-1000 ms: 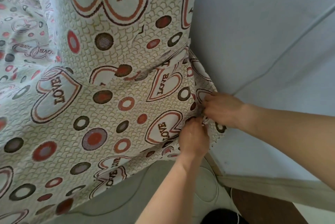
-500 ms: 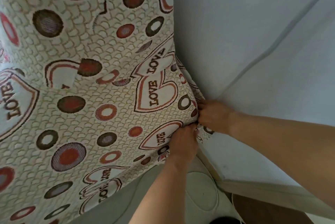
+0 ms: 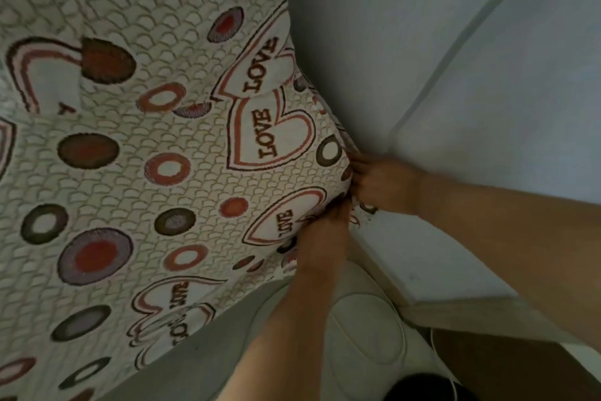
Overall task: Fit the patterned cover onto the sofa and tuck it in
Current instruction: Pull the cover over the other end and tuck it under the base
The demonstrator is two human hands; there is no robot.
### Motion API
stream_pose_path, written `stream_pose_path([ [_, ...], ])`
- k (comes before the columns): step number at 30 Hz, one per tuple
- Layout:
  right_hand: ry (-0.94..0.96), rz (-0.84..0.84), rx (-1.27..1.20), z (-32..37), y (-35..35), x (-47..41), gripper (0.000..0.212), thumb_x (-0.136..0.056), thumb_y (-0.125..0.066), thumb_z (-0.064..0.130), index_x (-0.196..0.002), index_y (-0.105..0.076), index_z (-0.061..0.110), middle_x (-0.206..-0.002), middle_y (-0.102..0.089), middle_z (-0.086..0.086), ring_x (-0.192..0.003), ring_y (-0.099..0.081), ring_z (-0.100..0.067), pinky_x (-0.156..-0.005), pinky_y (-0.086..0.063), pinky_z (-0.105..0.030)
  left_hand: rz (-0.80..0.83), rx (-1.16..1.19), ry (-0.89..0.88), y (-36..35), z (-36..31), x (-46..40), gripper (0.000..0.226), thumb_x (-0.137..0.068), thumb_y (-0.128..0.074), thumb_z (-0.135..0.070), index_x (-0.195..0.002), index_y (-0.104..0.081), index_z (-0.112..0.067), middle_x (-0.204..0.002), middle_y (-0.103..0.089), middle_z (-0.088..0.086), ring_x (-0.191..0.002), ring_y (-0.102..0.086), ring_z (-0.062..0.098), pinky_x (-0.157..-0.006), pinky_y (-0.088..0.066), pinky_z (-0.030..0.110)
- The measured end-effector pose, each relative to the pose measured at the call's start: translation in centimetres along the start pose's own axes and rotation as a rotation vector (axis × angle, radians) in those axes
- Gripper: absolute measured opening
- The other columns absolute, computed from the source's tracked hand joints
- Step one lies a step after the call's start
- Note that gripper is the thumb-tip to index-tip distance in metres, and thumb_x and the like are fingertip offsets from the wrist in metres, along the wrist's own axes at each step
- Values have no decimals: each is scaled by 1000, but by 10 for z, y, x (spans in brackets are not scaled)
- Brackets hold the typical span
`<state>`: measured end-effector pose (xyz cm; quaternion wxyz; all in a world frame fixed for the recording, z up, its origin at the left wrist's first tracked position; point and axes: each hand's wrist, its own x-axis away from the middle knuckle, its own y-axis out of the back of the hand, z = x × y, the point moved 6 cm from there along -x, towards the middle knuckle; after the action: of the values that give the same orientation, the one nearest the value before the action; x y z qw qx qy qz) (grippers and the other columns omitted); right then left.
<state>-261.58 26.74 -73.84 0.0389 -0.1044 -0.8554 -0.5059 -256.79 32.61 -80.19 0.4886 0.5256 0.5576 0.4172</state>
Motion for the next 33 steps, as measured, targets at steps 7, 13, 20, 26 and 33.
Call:
stream_pose_path([
  [7,-42,6,45,5,1,-5,37,-73,-37,2,-67,-73,5,-71,-70,-14,-77,-68,-32,-88,-53,-45,-85,-43,-46,27,42,65,76,-47,-92,-20,-119,-68,-24,-74,-70,-7,-50,-60,9,-37,-41,16],
  [13,-30,47,-29,3,8,4,22,-63,-60,6,-78,-76,8,-85,-73,-10,-92,-67,-31,-106,-38,-43,-201,-38,-40,31,61,99,72,-55,-85,-9,-123,-66,-22,-96,-73,-9,-67,-67,8,-49,-50,18],
  [20,-122,89,-18,13,-12,-3,29,-55,-64,7,-81,-78,7,-85,-74,-8,-87,-70,-28,-93,-49,-37,-118,-62,41,2,67,88,83,-52,-89,-14,-130,-60,-19,-110,-70,-3,-85,-70,15,-55,-56,25],
  [26,-309,289,-25,19,-33,-1,46,-82,-59,14,-128,-60,7,-134,-55,-18,-125,-51,-33,-106,-38,-44,105,-88,153,-32,87,93,89,-56,-87,-23,-137,-52,-25,-115,-69,-4,-92,-69,16,-61,-57,28],
  [33,-309,646,-99,38,-11,-6,63,-100,-39,33,-153,-7,23,-160,-7,-5,-147,-6,-26,-119,-9,-38,129,57,212,-8,84,117,89,-82,-63,-16,-153,-11,-28,-151,-36,-8,-133,-41,16,-96,-45,32],
])
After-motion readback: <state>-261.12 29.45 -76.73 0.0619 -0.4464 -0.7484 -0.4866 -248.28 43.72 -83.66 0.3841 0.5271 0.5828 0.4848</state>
